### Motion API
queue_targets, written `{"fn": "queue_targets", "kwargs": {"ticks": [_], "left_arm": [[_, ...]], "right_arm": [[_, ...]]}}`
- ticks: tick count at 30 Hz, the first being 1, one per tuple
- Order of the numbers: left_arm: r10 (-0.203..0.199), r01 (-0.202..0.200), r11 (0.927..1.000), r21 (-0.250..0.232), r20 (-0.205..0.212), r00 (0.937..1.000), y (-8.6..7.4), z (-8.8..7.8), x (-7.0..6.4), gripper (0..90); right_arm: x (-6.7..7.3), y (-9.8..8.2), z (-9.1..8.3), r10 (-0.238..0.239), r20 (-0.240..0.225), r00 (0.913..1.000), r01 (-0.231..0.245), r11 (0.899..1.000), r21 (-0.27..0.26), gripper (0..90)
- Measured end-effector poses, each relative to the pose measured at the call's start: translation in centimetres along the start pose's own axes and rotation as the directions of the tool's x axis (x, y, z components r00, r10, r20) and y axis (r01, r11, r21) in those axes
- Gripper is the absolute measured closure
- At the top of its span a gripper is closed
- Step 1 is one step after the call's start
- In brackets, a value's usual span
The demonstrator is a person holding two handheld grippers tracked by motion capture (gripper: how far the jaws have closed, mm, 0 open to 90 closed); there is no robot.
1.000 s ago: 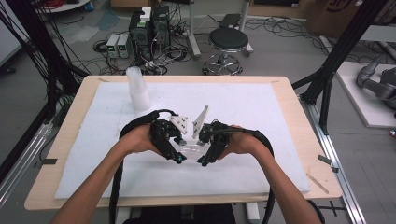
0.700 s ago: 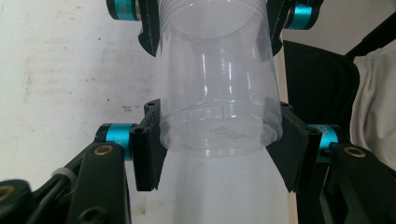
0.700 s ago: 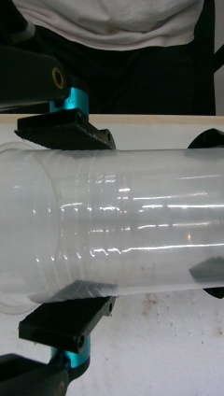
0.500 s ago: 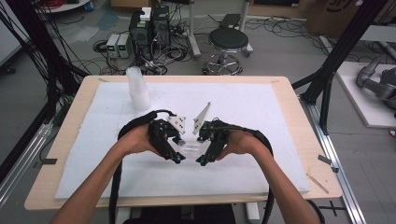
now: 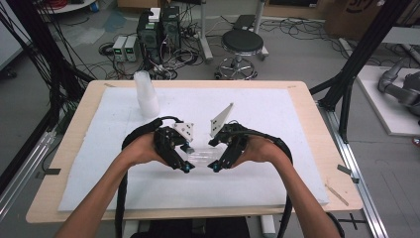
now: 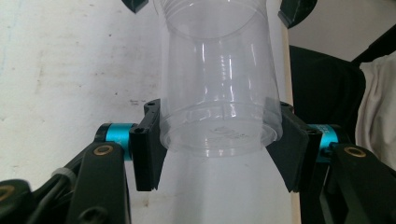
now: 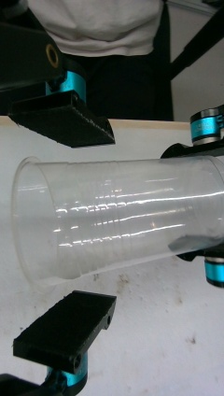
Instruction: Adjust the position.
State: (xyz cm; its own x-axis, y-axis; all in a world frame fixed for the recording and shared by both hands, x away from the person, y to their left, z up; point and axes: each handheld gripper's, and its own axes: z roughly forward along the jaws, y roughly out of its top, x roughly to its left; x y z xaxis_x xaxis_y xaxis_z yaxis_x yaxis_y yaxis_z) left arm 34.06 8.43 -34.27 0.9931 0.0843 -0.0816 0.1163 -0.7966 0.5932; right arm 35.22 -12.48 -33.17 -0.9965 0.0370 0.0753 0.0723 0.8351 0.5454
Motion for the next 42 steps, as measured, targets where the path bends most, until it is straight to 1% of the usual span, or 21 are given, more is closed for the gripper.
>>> {"fn": "queue_targets", "kwargs": {"ticks": [1, 5, 9, 10, 12, 13, 14, 15, 16, 17, 18, 21, 24, 25, 28, 29, 31, 33, 35, 38, 42], "left_arm": [[-0.02, 0.02, 0.9995, -0.025, 0.003, 0.9998, -0.1, -0.1, -0.2, 42.0], [-0.017, 0.016, 0.9984, -0.054, -0.003, 0.9999, -0.6, -0.7, -0.3, 42.0], [-0.036, 0.034, 0.9931, -0.112, -0.014, 0.9993, -1.6, -1.2, -0.5, 41.9], [-0.043, 0.04, 0.989, -0.142, -0.017, 0.9989, -1.9, -1.2, -0.6, 41.9], [-0.04, 0.035, 0.9848, -0.17, -0.028, 0.9988, -2.4, -1.4, -0.7, 41.9], [-0.054, 0.048, 0.9791, -0.198, -0.027, 0.9982, -2.7, -1.5, -0.8, 41.9], [-0.053, 0.046, 0.9769, -0.209, -0.028, 0.9982, -2.9, -1.6, -0.8, 41.9], [-0.056, 0.047, 0.9716, -0.232, -0.03, 0.998, -3.3, -1.7, -0.8, 41.9], [-0.054, 0.044, 0.9692, -0.242, -0.035, 0.9979, -3.5, -1.8, -0.9, 41.8], [-0.059, 0.048, 0.9626, -0.267, -0.034, 0.9977, -3.8, -1.8, -0.9, 41.9], [-0.058, 0.045, 0.958, -0.283, -0.037, 0.9976, -4.0, -1.8, -1.0, 41.8], [-0.056, 0.038, 0.9468, -0.319, -0.049, 0.9972, -4.7, -1.9, -1.1, 41.8], [-0.065, 0.04, 0.931, -0.363, -0.056, 0.9963, -5.1, -1.9, -1.1, 41.8], [-0.069, 0.042, 0.9217, -0.386, -0.056, 0.9961, -5.3, -1.9, -1.2, 41.7], [-0.074, 0.042, 0.9063, -0.421, -0.059, 0.9955, -5.6, -1.8, -1.2, 41.8], [-0.082, 0.05, 0.897, -0.439, -0.055, 0.9951, -5.8, -1.7, -1.3, 41.8], [-0.086, 0.05, 0.8824, -0.468, -0.055, 0.9948, -6.0, -1.6, -1.4, 41.8], [-0.09, 0.055, 0.8658, -0.497, -0.047, 0.9949, -6.3, -1.4, -1.4, 41.8], [-0.085, 0.05, 0.8532, -0.519, -0.044, 0.9954, -6.6, -1.3, -1.5, 41.8], [-0.095, 0.056, 0.8448, -0.532, -0.047, 0.9944, -7.0, -1.0, -1.5, 41.8], [-0.097, 0.055, 0.822, -0.567, -0.044, 0.9943, -7.4, -0.7, -1.6, 41.7]], "right_arm": [[0.0, 0.0, -0.2, 0.0, 0.006, 1.0, 0.0, 1.0, -0.014, 18.7], [0.0, -0.4, -1.1, 0.012, 0.013, 0.9998, -0.011, 0.995, -0.1, 18.7], [0.2, -1.2, -2.2, 0.024, 0.029, 0.9993, -0.018, 0.98, -0.196, 18.7], [0.2, -1.5, -2.4, 0.027, 0.037, 0.9989, -0.019, 0.976, -0.219, 18.7], [0.3, -1.9, -2.9, 0.03, 0.043, 0.9986, -0.017, 0.964, -0.264, 18.7], [0.4, -2.1, -3.0, 0.03, 0.043, 0.9987, -0.017, 0.961, -0.276, 18.7], [0.5, -2.3, -3.2, 0.031, 0.045, 0.9985, -0.016, 0.957, -0.29, 18.8], [0.5, -2.4, -3.3, 0.03, 0.044, 0.9986, -0.015, 0.953, -0.302, 18.7], [0.6, -2.8, -3.5, 0.03, 0.042, 0.9987, -0.014, 0.945, -0.328, 18.7], [0.6, -2.9, -3.7, 0.033, 0.038, 0.9987, -0.018, 0.94, -0.34, 18.7], [0.6, -3.2, -3.8, 0.034, 0.041, 0.9986, -0.017, 0.932, -0.362, 18.7], [0.6, -3.9, -4.3, 0.044, 0.032, 0.9985, -0.026, 0.91, -0.414, 18.7], [0.7, -4.4, -4.5, 0.042, 0.027, 0.9987, -0.026, 0.894, -0.447, 18.7], [0.8, -4.6, -4.5, 0.046, 0.026, 0.9986, -0.029, 0.89, -0.456, 18.8], [0.8, -5.1, -4.5, 0.053, 0.026, 0.9983, -0.034, 0.877, -0.479, 18.7], [0.8, -5.3, -4.5, 0.055, 0.025, 0.9982, -0.036, 0.872, -0.489, 18.7], [0.9, -5.6, -4.4, 0.066, 0.022, 0.9976, -0.046, 0.862, -0.505, 18.7], [0.8, -5.9, -4.4, 0.071, 0.019, 0.9973, -0.051, 0.854, -0.517, 18.7], [0.9, -6.2, -4.3, 0.073, 0.019, 0.9971, -0.052, 0.846, -0.531, 18.7], [0.9, -6.5, -4.0, 0.074, 0.013, 0.9972, -0.055, 0.837, -0.545, 18.7], [0.9, -6.8, -3.7, 0.078, 0.009, 0.9969, -0.06, 0.827, -0.559, 18.7]]}}
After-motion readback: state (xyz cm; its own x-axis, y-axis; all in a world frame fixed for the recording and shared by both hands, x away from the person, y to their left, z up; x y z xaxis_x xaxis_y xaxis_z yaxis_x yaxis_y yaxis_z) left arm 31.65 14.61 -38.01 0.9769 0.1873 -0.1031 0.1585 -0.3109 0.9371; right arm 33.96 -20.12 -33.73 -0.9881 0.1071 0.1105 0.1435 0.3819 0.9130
